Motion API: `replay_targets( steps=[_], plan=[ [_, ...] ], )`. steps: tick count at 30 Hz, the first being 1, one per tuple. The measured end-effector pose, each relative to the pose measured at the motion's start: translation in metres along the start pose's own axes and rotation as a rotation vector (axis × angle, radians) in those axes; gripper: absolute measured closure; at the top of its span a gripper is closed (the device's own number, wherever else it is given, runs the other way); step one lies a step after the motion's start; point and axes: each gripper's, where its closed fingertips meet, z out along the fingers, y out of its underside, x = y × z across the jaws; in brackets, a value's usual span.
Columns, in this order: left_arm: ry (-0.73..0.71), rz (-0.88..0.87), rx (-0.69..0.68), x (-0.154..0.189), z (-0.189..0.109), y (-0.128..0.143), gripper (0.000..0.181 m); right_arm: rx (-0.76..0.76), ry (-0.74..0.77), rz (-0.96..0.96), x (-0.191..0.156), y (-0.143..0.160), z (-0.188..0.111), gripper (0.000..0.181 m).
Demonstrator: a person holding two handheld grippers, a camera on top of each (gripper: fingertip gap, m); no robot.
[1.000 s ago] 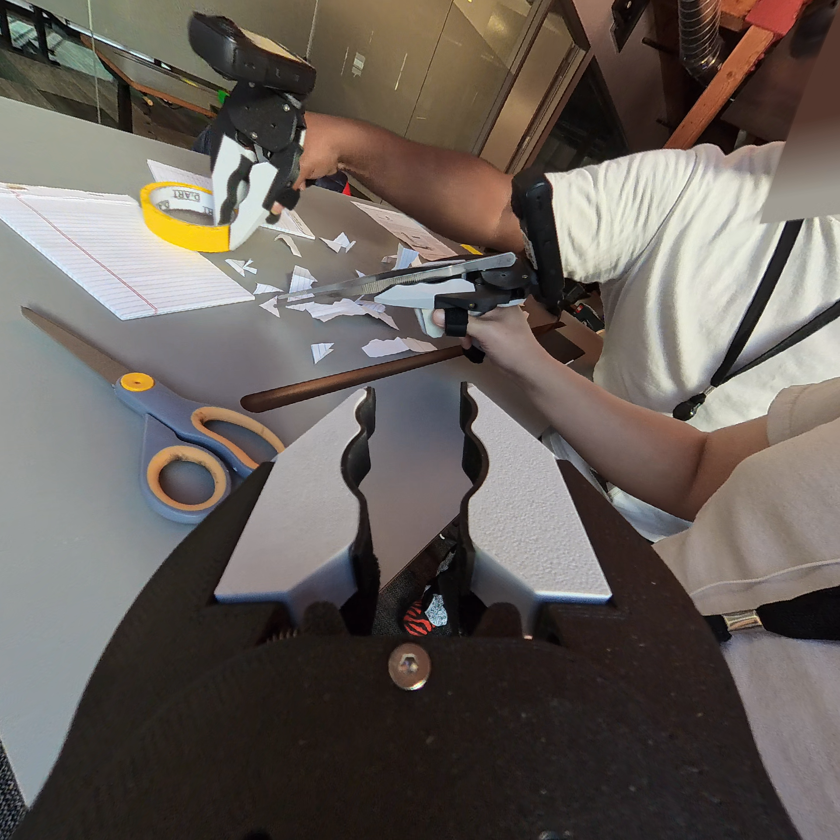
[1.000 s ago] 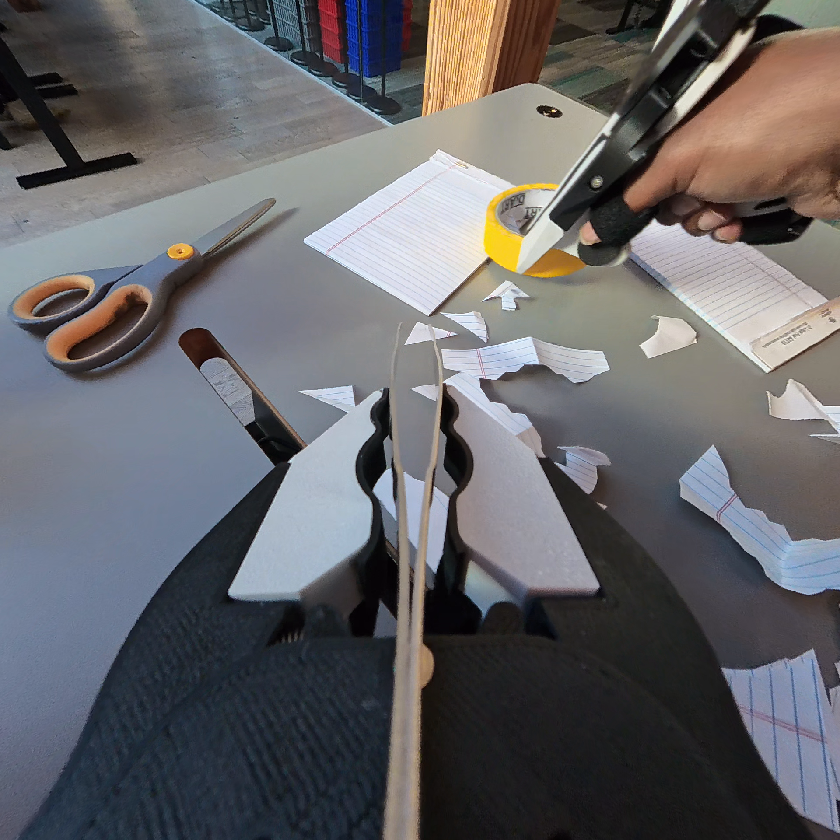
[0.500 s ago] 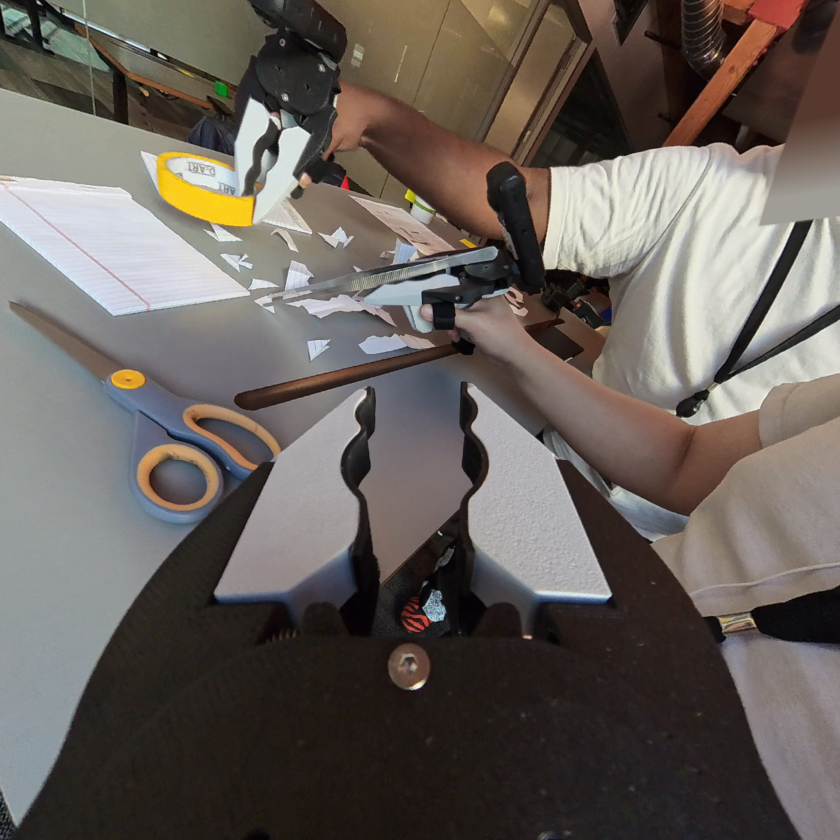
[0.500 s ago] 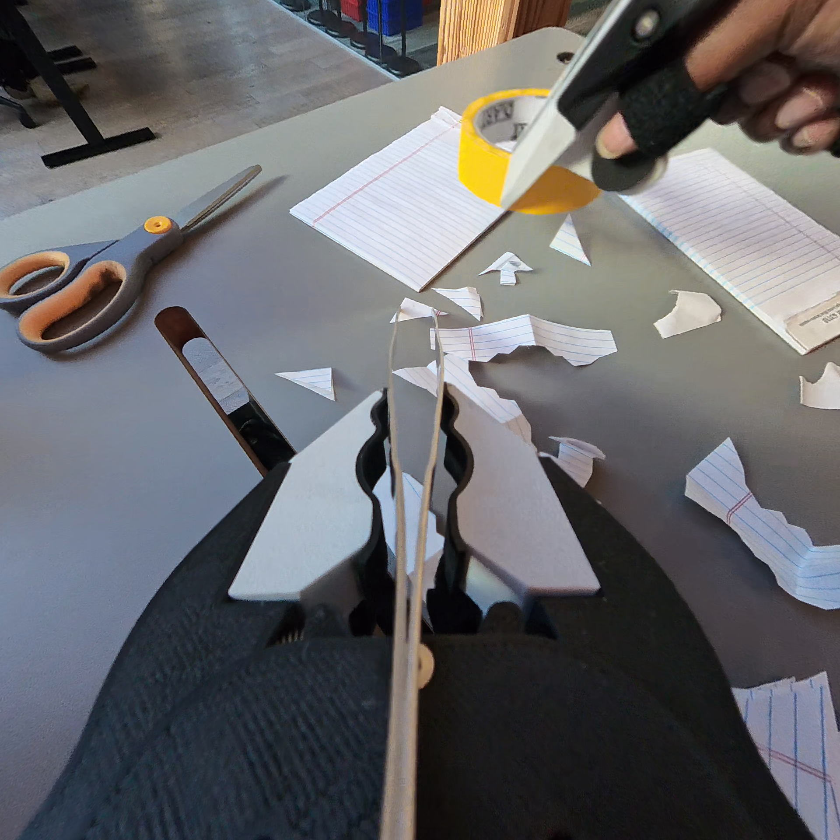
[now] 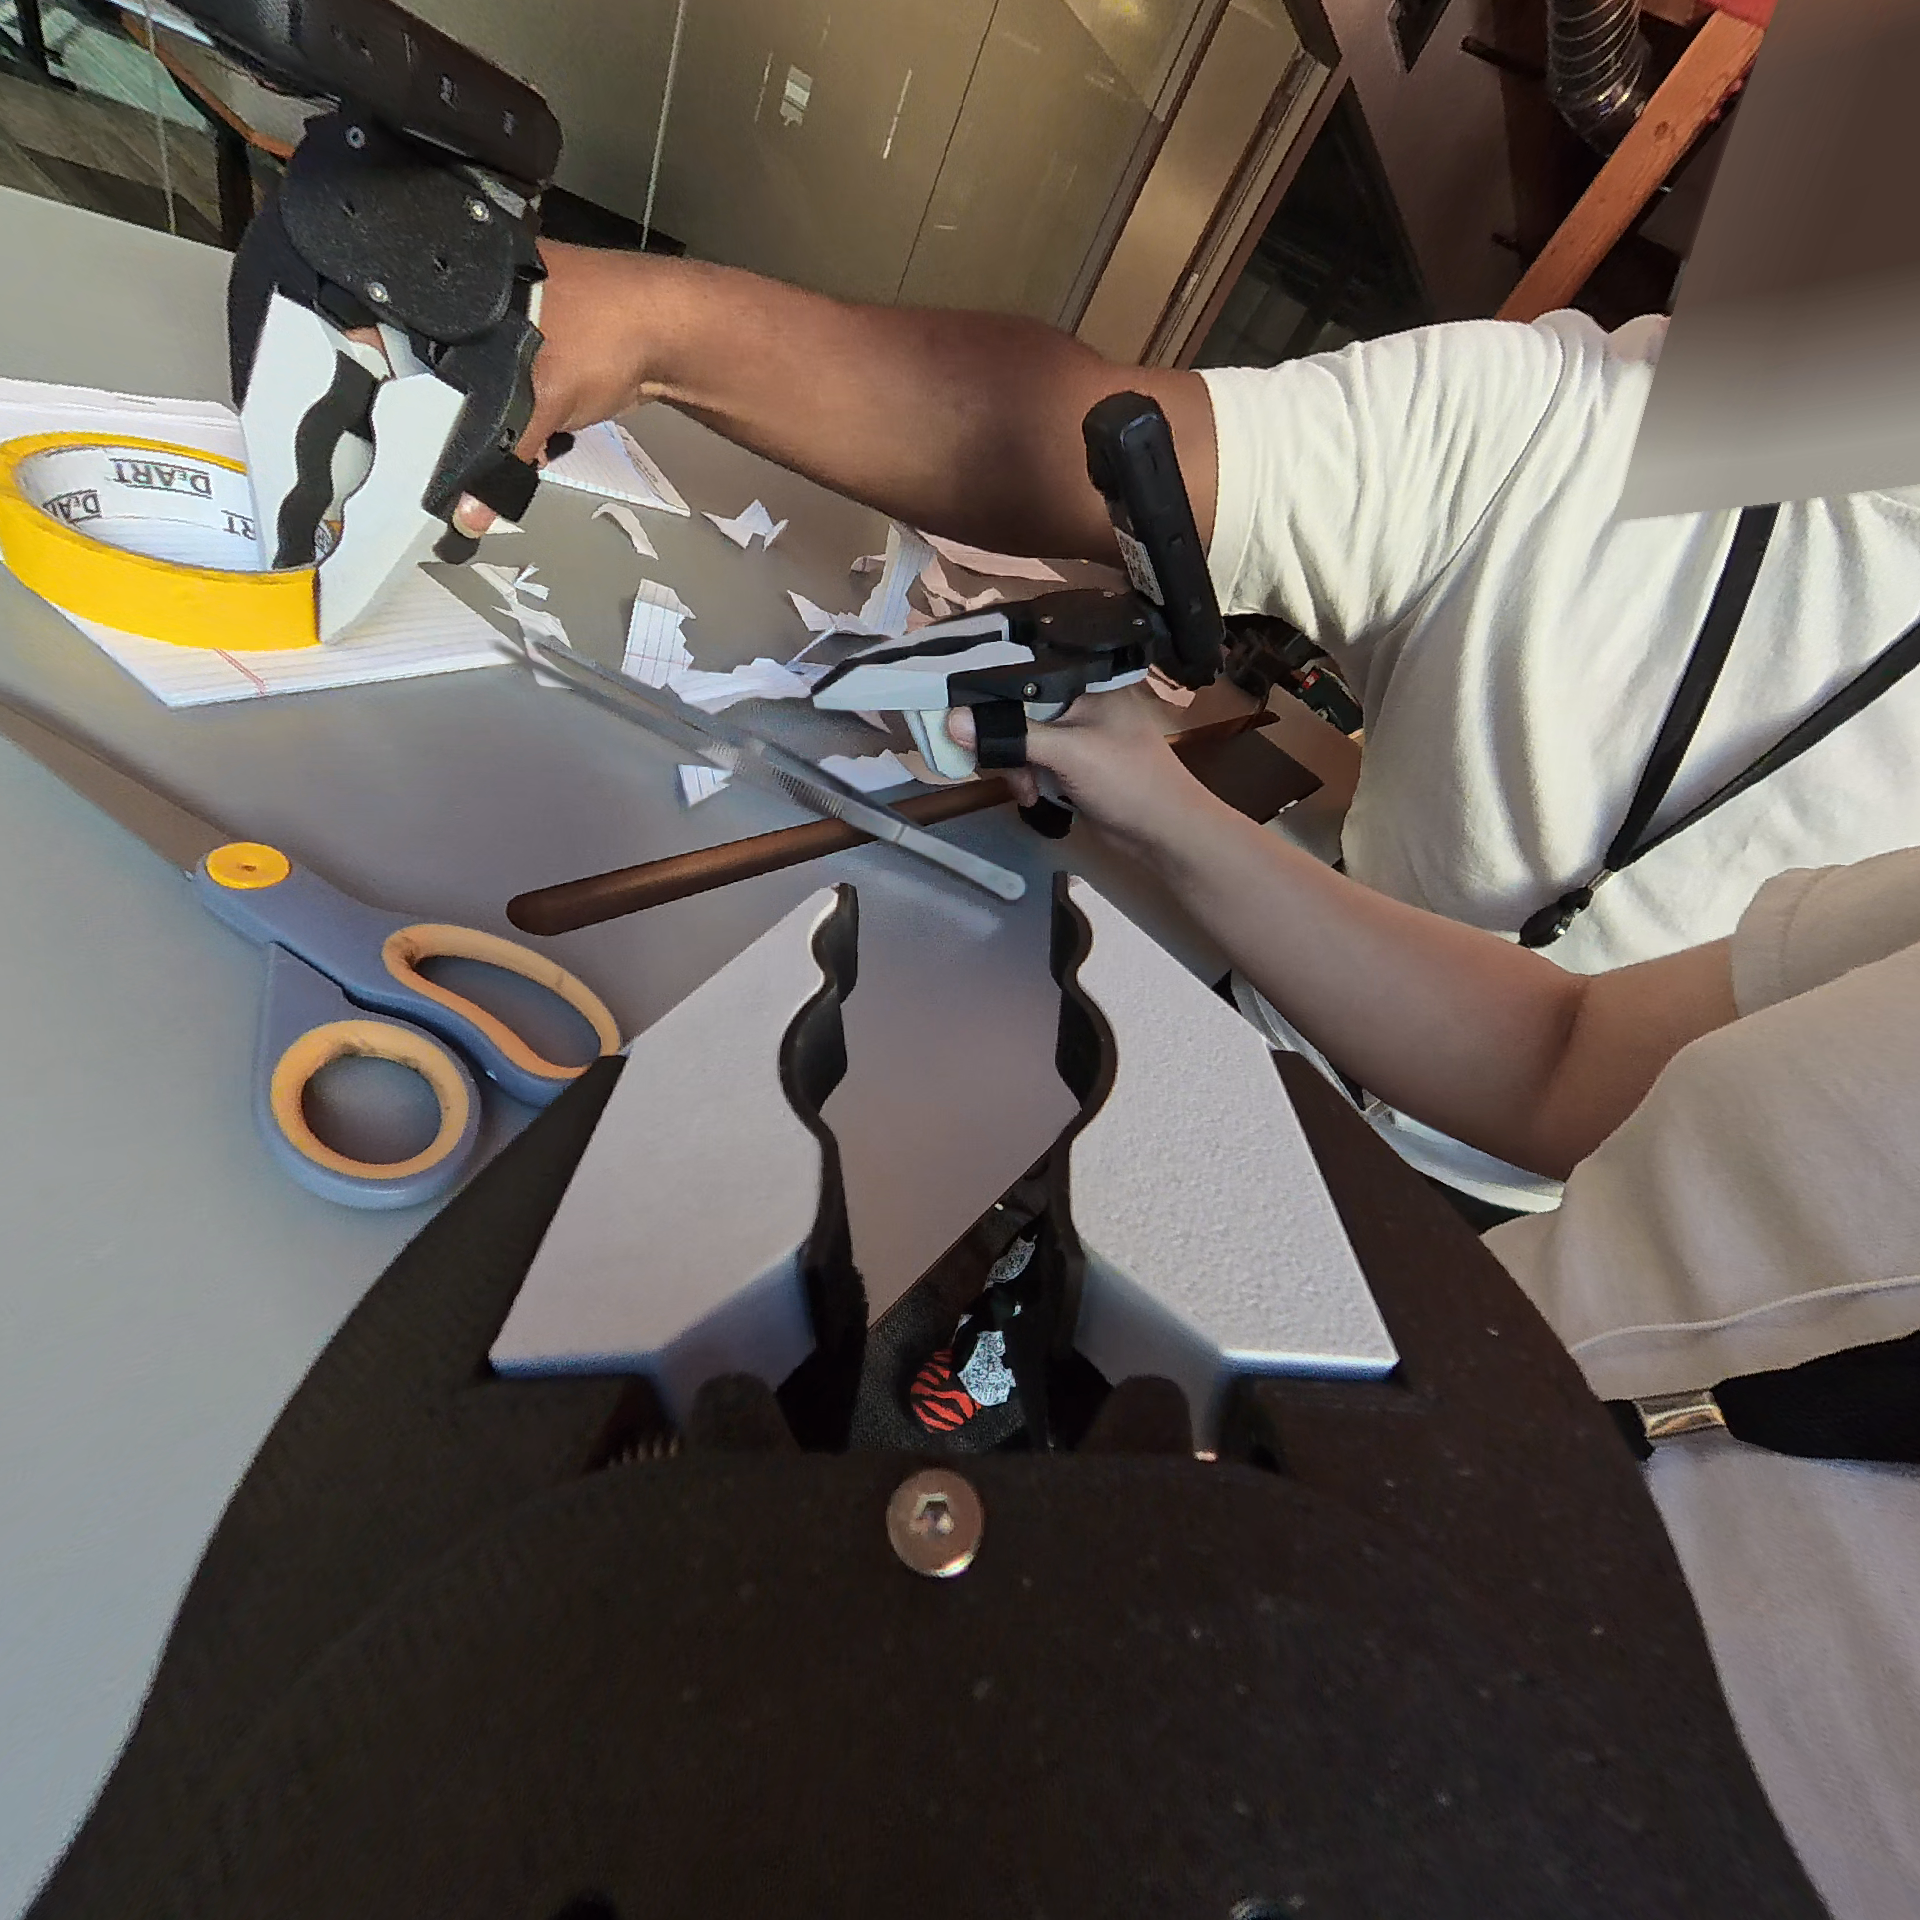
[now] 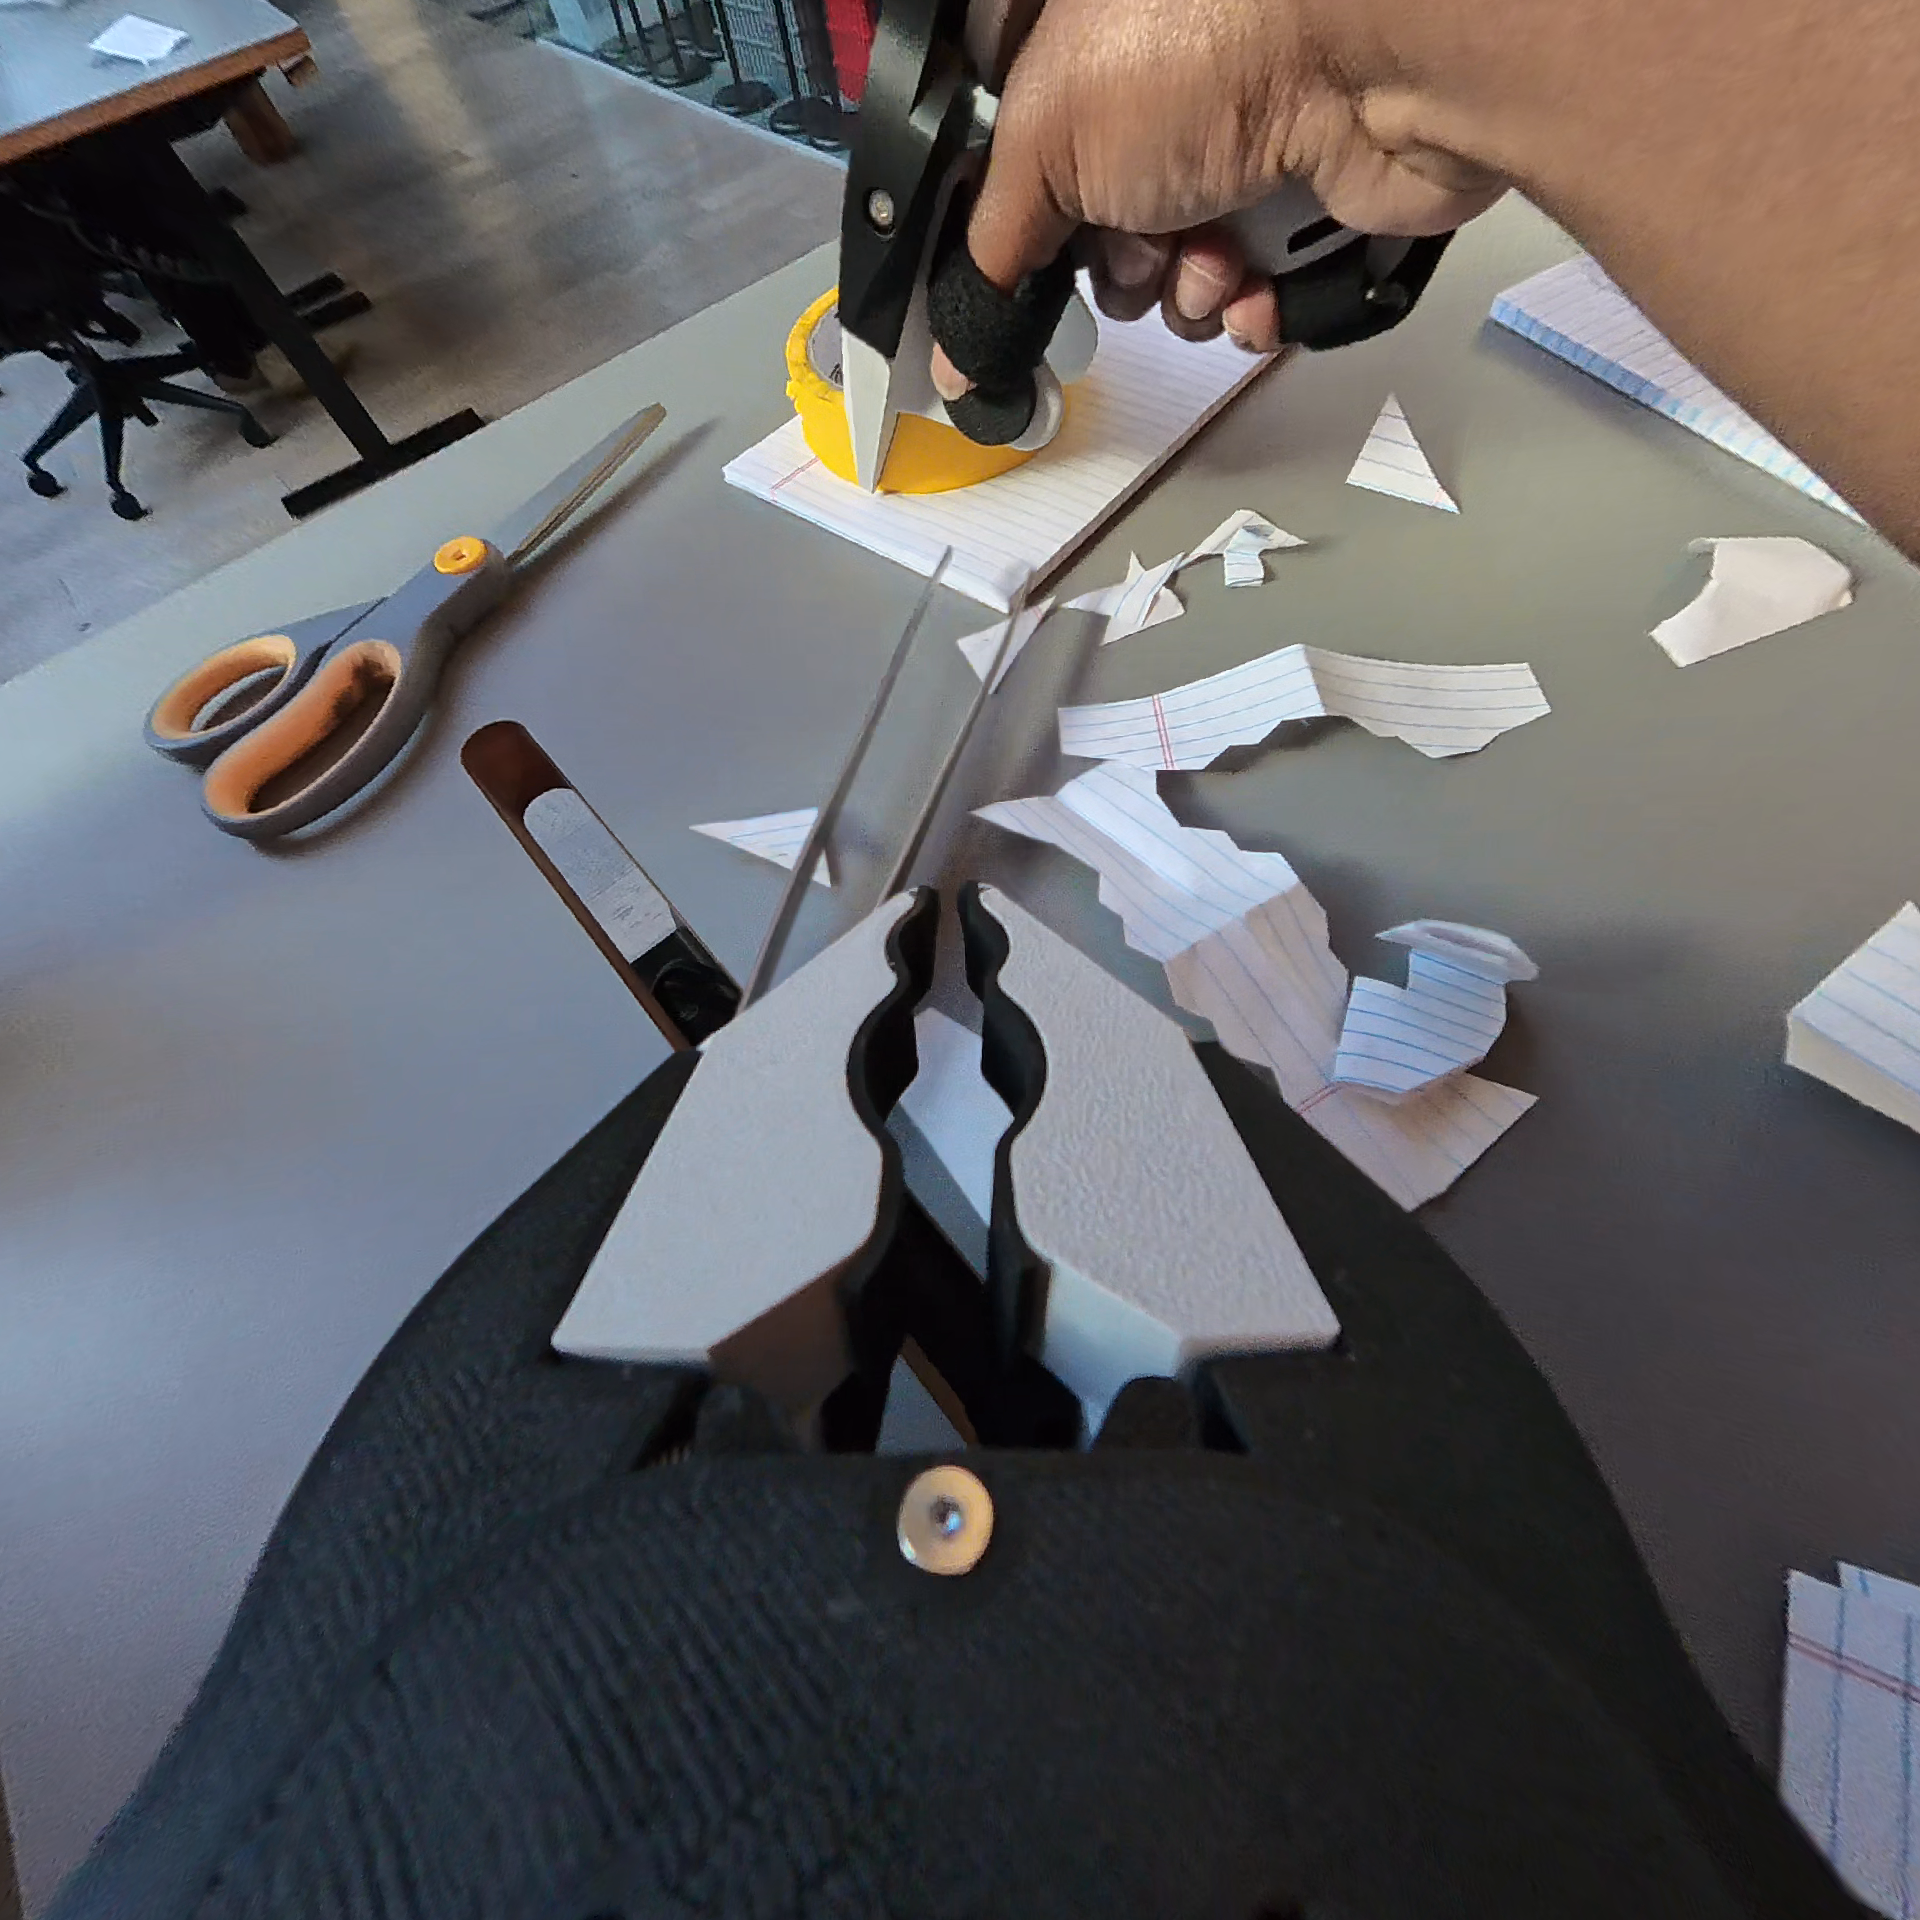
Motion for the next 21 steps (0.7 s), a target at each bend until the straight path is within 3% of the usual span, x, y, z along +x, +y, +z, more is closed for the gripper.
replay_targets(
  steps=[3,6,11,14,15,21],
  plan=[
    [0.024,-0.014,0.001,0.004,0.003,0.001,0.145,0.007,-0.001,0.011,-0.005,0.003,-0.002,0.177],
    [0.030,-0.001,-0.009,0.006,0.006,0.002,0.145,0.032,0.010,0.039,-0.019,0.003,-0.008,0.157],
    [0.045,-0.009,-0.017,0.007,0.006,0.007,0.146,-0.094,0.096,0.065,-0.046,0.037,-0.014,0.140],
    [0.063,-0.020,-0.017,0.008,0.010,0.008,0.146,-0.190,0.192,-0.008,-0.041,0.059,-0.015,0.146],
    [0.072,-0.024,-0.016,0.008,0.012,0.008,0.146,-0.164,0.199,0.001,-0.040,0.056,-0.017,0.169],
    [0.152,-0.109,-0.044,0.001,0.051,0.007,0.143,-0.041,0.256,-0.113,-0.043,0.036,-0.041,0.172]
  ],
)
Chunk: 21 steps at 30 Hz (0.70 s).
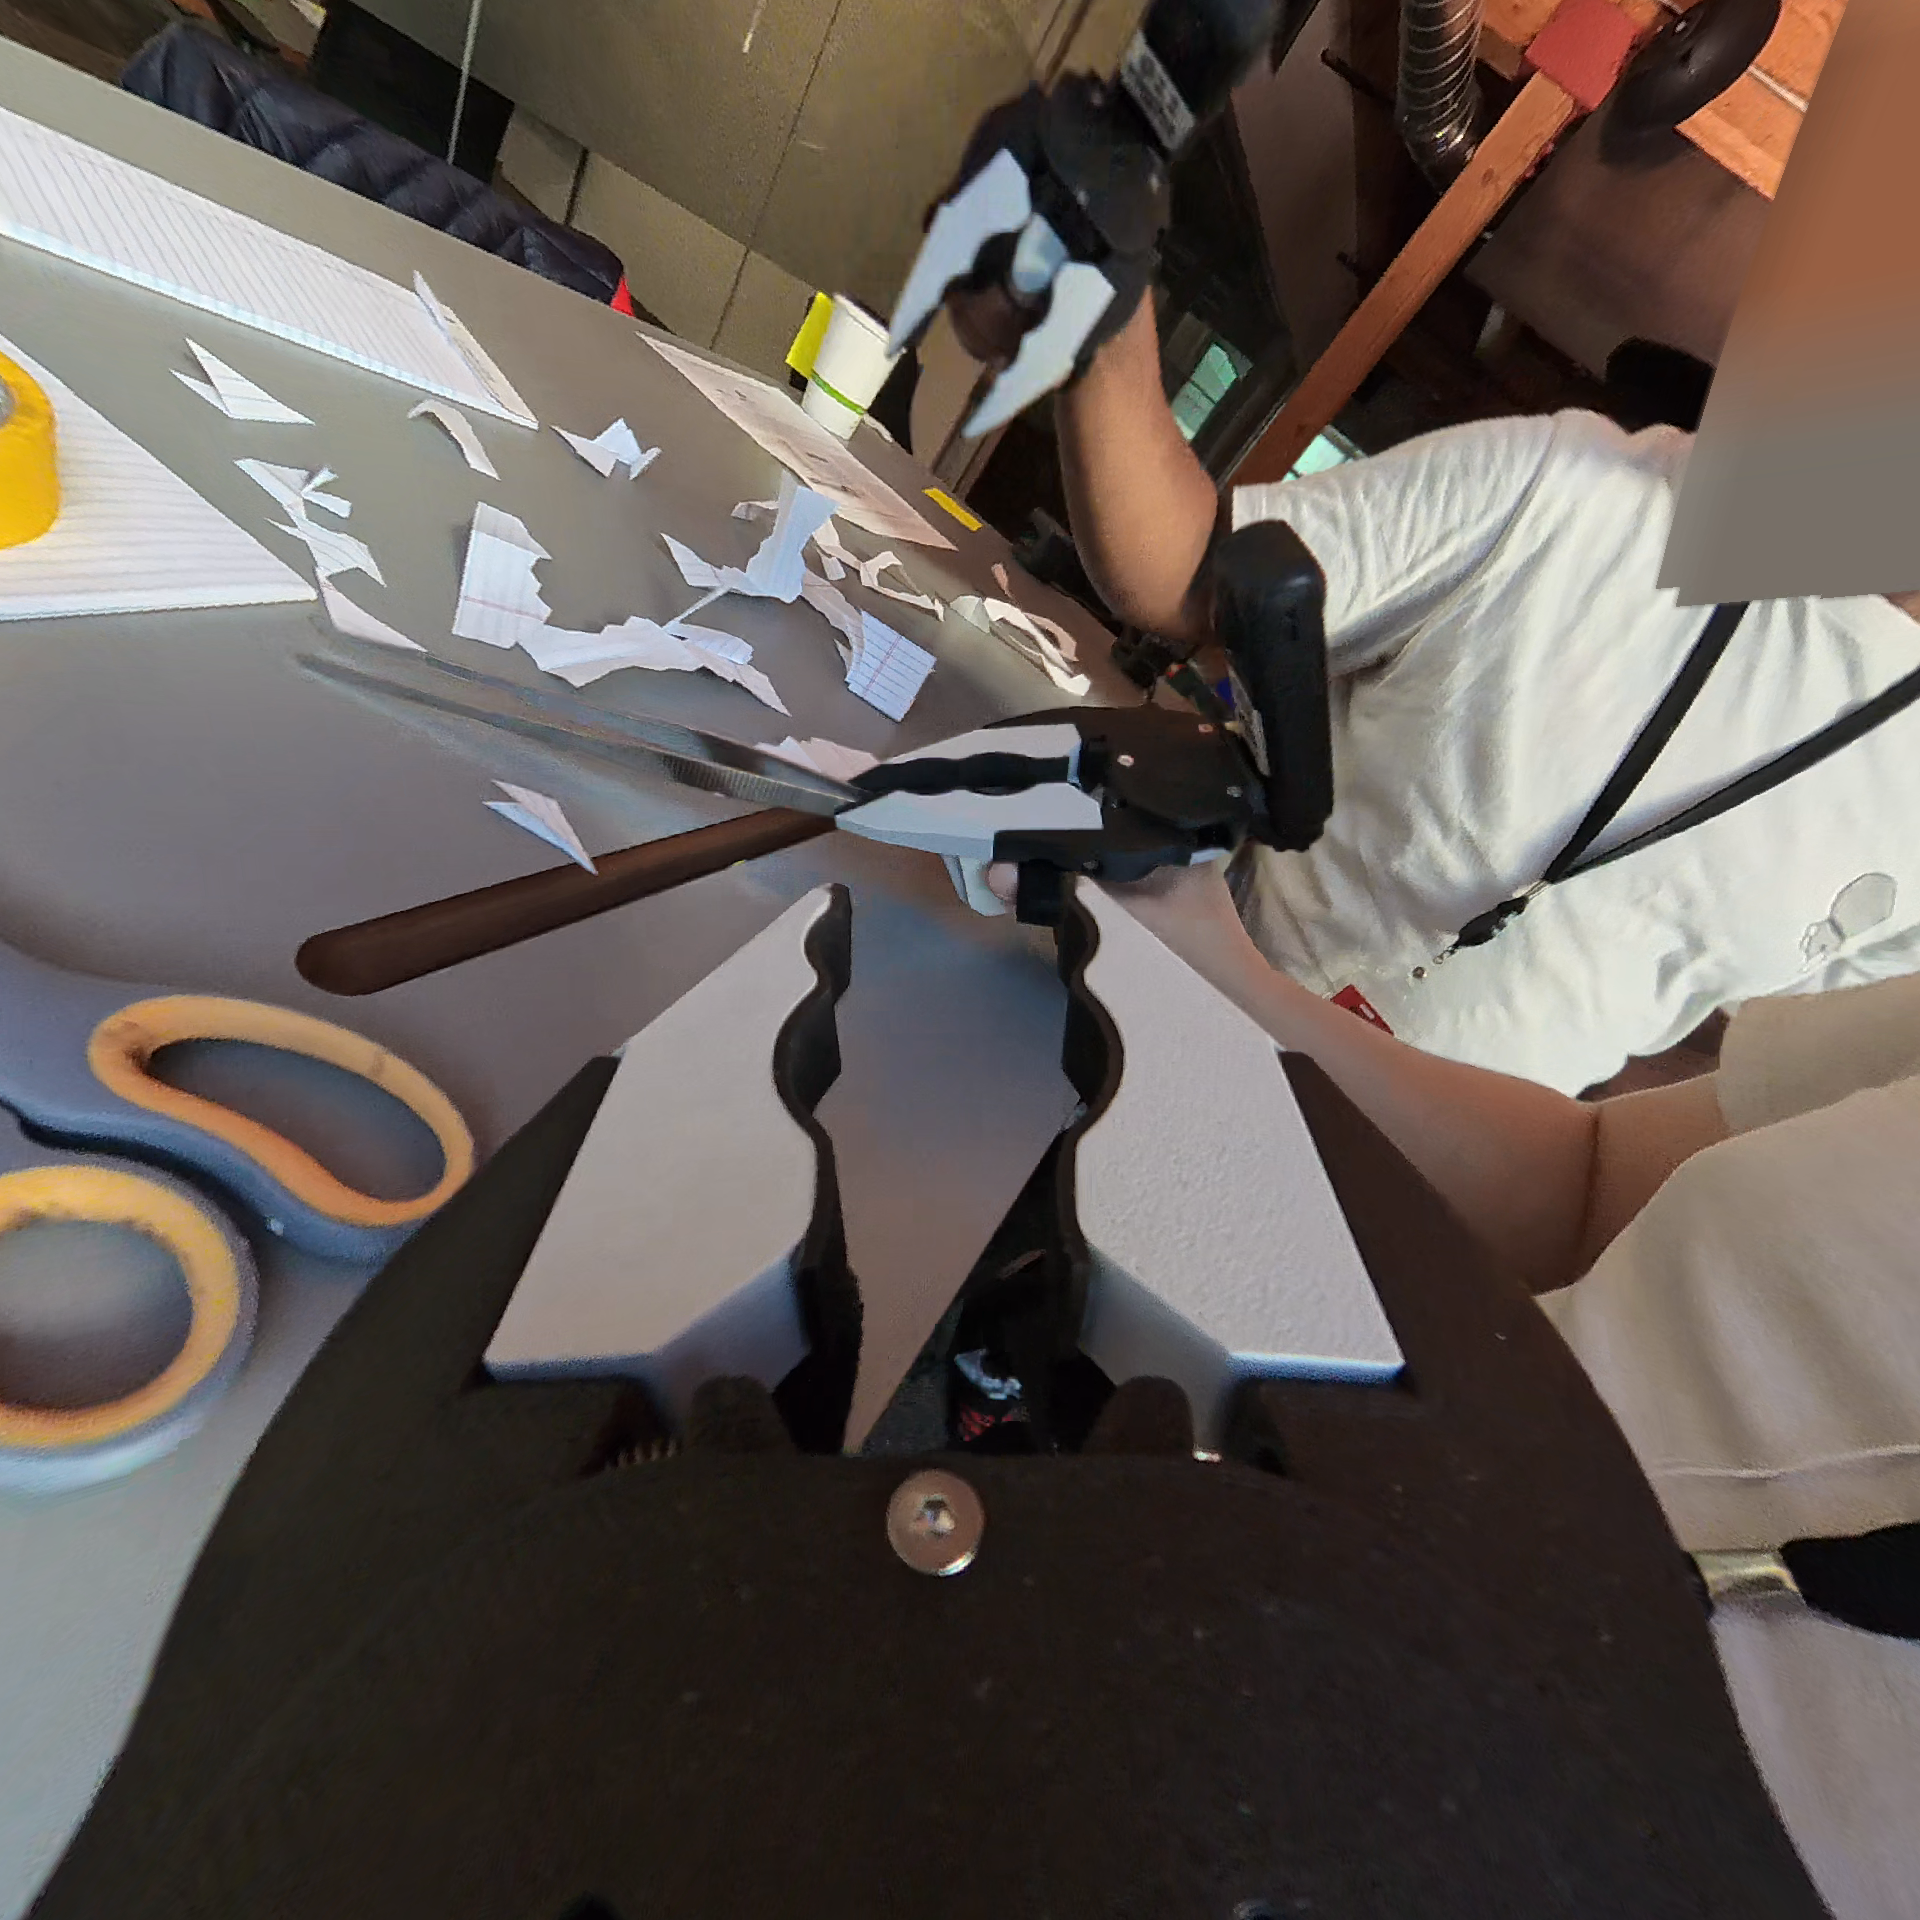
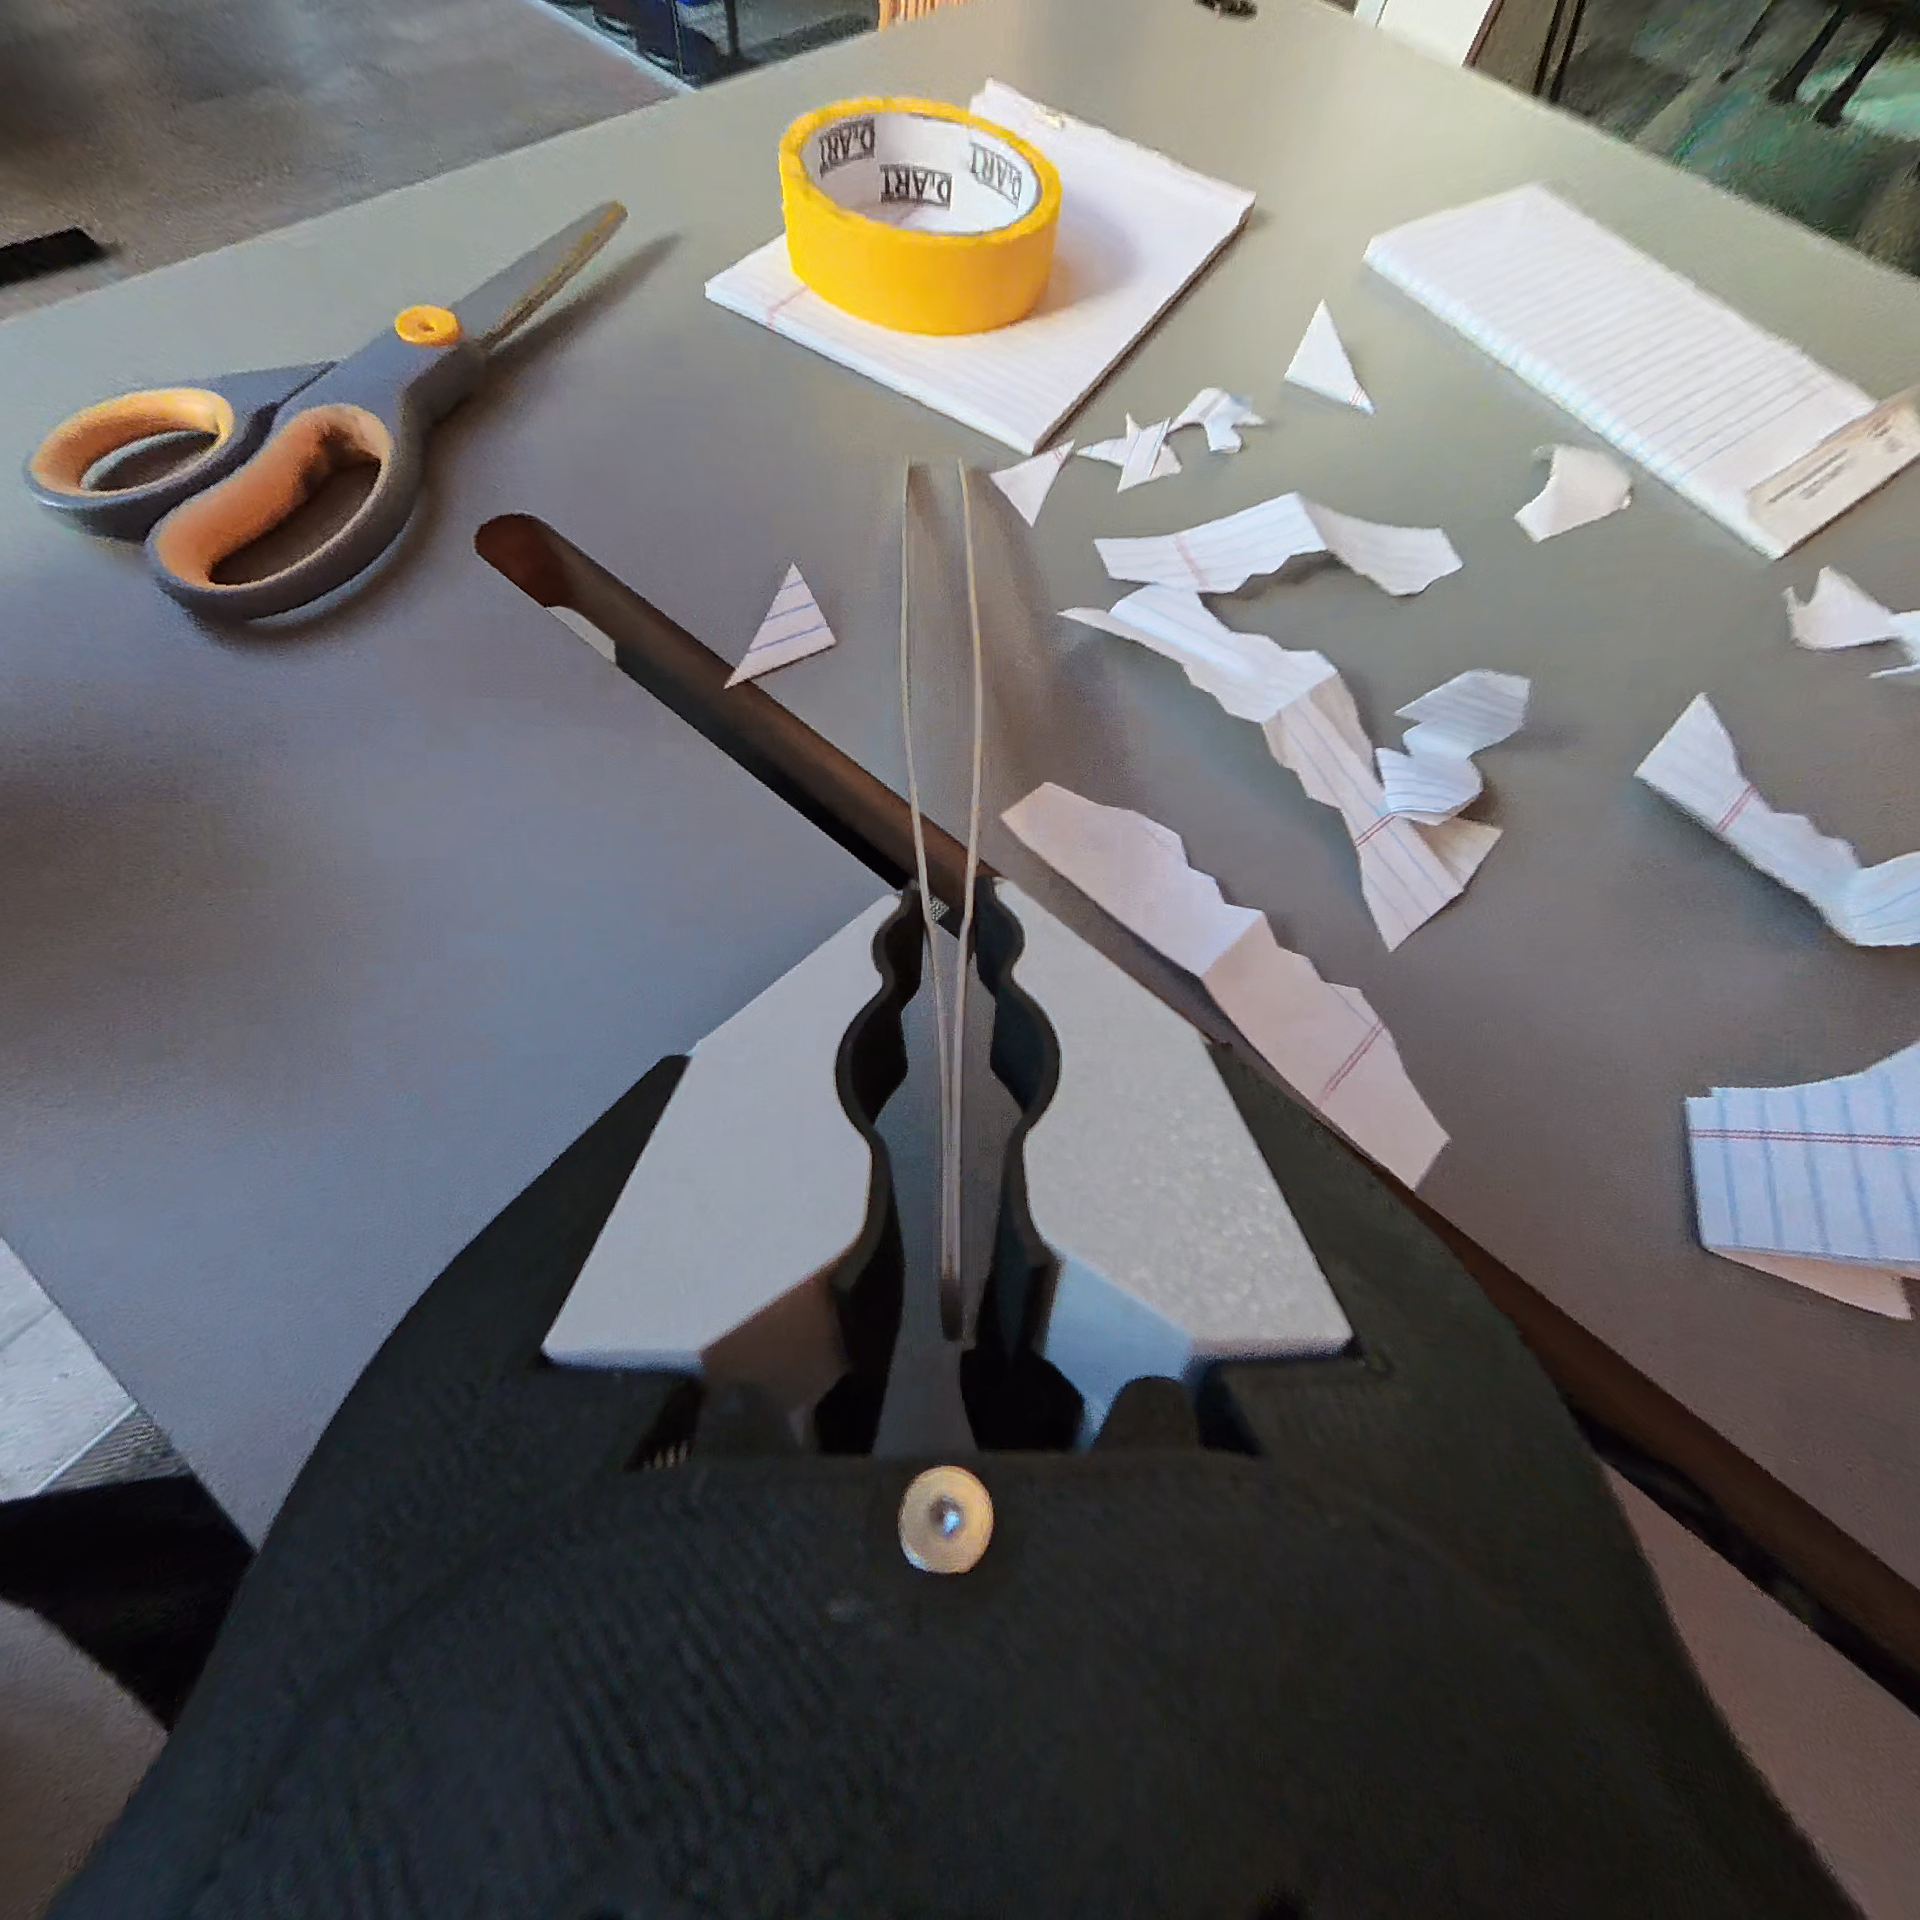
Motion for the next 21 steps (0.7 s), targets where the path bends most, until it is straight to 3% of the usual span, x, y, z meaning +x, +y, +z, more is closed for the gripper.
replay_targets(
  steps=[2,6,11,15,17,18,21],
  plan=[
    [-0.016,0.088,-0.051,-0.010,0.012,-0.002,0.144,0.015,0.000,-0.038,-0.001,-0.005,-0.013,0.173],
    [-0.150,0.560,-0.267,-0.038,0.037,-0.001,0.119,0.019,-0.068,-0.137,-0.014,-0.015,-0.041,0.173],
    [-0.068,1.051,-0.524,-0.046,0.082,0.013,0.122,0.000,-0.105,-0.293,-0.023,-0.035,-0.065,0.174],
    [0.038,1.169,-0.636,-0.045,0.111,0.026,0.129,-0.005,-0.135,-0.398,-0.027,-0.051,-0.081,0.174],
    [0.085,1.208,-0.672,-0.043,0.118,0.032,0.143,-0.004,-0.143,-0.455,-0.028,-0.058,-0.089,0.173],
    [0.103,1.236,-0.676,-0.041,0.120,0.033,0.158,-0.001,-0.161,-0.473,-0.030,-0.061,-0.093,0.173],
    [0.140,1.227,-0.663,-0.030,0.124,0.030,0.169,0.063,-0.169,-0.505,-0.027,-0.075,-0.104,0.173]
  ],
)
